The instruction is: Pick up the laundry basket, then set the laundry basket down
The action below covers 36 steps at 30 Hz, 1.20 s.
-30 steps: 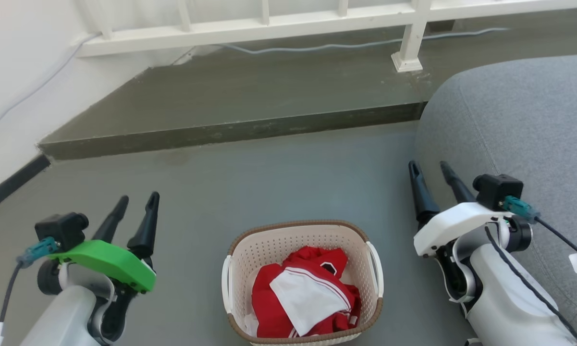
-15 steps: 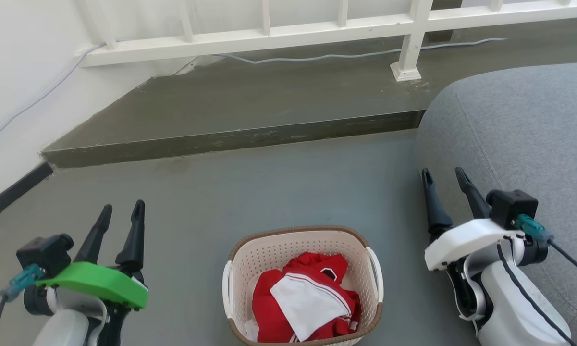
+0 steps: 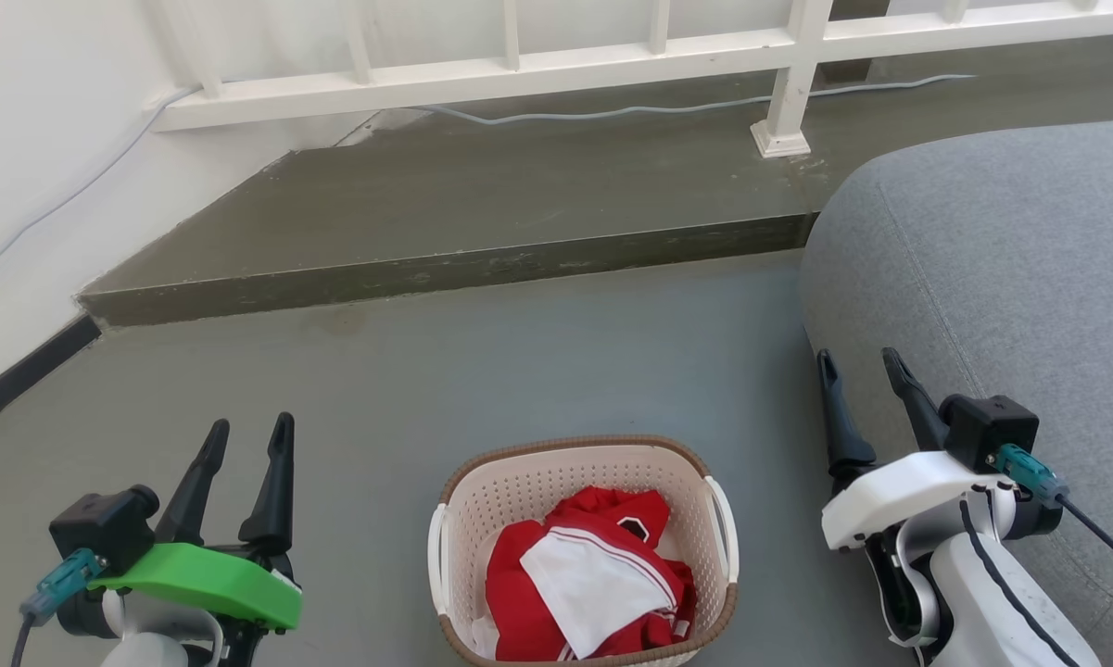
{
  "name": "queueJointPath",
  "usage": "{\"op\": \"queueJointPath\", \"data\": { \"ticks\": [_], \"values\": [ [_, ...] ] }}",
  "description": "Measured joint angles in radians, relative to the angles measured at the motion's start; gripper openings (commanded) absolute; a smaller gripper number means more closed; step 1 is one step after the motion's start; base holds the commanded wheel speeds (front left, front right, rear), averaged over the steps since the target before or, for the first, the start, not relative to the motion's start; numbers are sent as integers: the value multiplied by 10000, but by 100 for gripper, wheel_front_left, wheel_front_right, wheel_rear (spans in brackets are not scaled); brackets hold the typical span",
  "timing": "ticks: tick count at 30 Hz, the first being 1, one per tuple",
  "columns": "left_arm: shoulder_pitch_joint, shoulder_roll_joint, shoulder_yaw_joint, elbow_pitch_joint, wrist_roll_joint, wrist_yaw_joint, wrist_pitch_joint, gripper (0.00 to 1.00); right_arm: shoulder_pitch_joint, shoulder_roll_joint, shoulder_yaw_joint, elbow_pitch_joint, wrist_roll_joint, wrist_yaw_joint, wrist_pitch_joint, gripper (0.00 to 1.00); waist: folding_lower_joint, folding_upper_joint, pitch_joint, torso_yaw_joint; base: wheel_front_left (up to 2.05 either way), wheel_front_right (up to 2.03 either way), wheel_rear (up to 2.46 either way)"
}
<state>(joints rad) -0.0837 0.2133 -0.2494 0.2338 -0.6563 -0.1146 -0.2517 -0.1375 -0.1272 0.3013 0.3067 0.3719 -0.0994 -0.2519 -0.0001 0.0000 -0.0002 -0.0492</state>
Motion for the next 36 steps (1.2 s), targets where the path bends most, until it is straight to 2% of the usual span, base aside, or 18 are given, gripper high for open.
{"op": "queueJointPath", "data": {
  "ticks": [13, 36],
  "values": [
    [436, -382, 518, -477, 407, -88, 0, 100, 302, 90, -194, -192, -217, 12, 0, 100, 0, 0, 37, -58, 0, 0, 0],
    [659, -587, 646, -629, 708, -98, 0, 100, 486, 316, -504, -314, -510, 201, 0, 100, 0, 0, 108, -16, 0, 0, 0]
  ]
}}
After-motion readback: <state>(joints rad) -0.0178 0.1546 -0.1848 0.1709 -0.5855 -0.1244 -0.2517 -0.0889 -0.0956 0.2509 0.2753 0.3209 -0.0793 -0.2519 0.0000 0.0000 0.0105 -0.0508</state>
